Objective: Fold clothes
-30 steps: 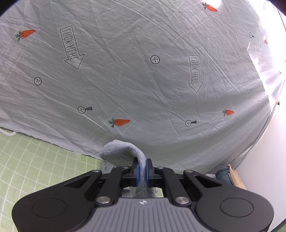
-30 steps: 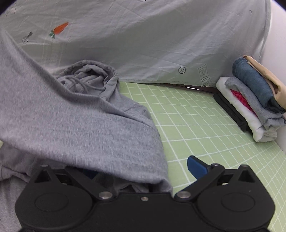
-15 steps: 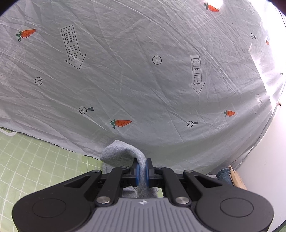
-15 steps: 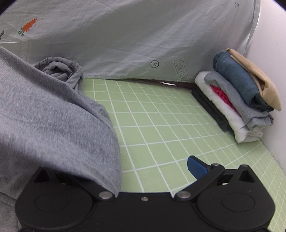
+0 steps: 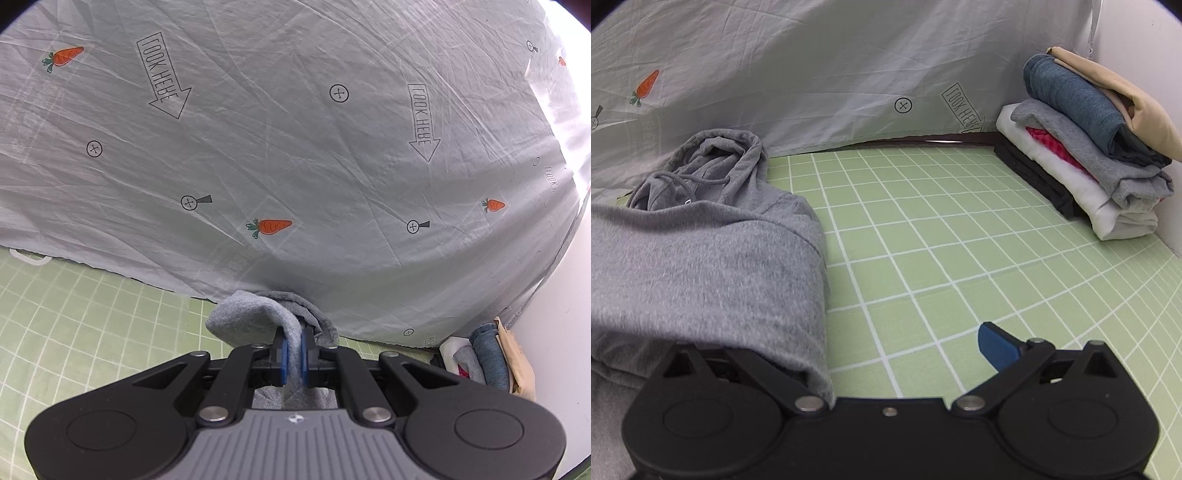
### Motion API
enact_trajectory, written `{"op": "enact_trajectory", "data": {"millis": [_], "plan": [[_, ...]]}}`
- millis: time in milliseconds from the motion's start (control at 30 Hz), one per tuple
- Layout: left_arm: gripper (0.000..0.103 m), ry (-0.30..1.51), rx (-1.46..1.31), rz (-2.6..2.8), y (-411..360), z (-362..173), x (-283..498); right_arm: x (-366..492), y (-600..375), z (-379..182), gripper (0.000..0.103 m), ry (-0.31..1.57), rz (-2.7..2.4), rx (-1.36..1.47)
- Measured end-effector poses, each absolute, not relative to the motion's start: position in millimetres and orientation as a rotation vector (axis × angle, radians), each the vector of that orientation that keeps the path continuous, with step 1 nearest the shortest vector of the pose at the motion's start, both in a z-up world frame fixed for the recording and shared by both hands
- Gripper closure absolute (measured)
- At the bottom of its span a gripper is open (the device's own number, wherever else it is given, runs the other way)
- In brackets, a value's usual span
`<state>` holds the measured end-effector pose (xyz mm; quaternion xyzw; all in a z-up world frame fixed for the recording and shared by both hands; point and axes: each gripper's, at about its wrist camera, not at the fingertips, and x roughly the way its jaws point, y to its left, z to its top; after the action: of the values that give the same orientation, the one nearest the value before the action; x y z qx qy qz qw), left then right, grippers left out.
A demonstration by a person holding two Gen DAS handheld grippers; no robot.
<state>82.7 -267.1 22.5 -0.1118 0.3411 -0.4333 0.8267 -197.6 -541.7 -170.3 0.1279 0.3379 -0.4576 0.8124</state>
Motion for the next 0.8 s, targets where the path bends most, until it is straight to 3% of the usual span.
{"op": "enact_trajectory", "data": {"millis": [800], "plan": [[0.095, 0.815, -0.23, -0.919, -313, -4, 27, -277, -531, -121, 0.0, 0.695, -0.866, 0.423]]}}
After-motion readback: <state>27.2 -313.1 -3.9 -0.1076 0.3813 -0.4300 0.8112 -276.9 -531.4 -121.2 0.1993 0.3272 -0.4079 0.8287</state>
